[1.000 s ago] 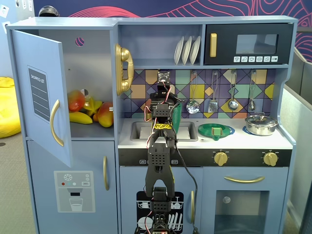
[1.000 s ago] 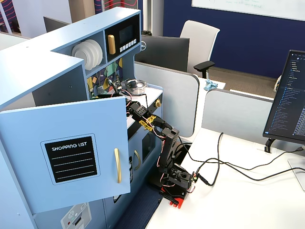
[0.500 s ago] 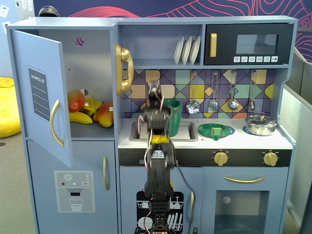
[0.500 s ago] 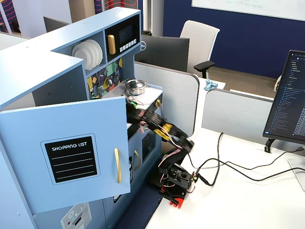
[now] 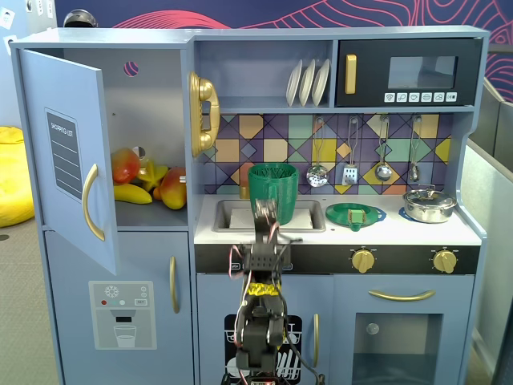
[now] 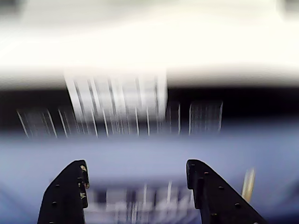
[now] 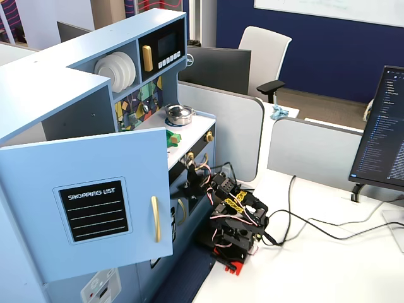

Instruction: Pick up the green pineapple from the left cabinet and place it in the green recipient

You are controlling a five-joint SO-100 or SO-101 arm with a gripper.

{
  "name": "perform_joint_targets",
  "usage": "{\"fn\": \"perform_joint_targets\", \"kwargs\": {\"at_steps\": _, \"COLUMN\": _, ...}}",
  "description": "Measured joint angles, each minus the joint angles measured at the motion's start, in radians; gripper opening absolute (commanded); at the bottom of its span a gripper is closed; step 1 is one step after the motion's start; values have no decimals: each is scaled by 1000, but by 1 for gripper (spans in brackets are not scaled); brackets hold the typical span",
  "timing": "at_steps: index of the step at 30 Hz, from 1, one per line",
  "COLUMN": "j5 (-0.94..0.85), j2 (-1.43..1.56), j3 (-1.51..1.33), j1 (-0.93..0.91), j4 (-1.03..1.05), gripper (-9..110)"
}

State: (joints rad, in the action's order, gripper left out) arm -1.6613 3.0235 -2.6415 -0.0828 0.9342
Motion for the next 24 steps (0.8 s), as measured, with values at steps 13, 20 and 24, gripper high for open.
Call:
{"fn": "perform_joint_targets", "kwargs": {"at_steps": 13, "j5": 57, "j2": 146, "j3": -354, "j1": -35, "j4": 359, "gripper": 17}}
{"fn": "perform_joint_targets", "kwargs": {"at_steps": 20, "j5": 83, "j2": 160, "j3": -348, "j1": -26, "j4": 419, "gripper": 17}}
{"fn": "perform_joint_targets", "kwargs": {"at_steps": 24, "j5": 112, "j2": 160, "j3": -348, "j1": -20, "j4": 422, "gripper": 17}}
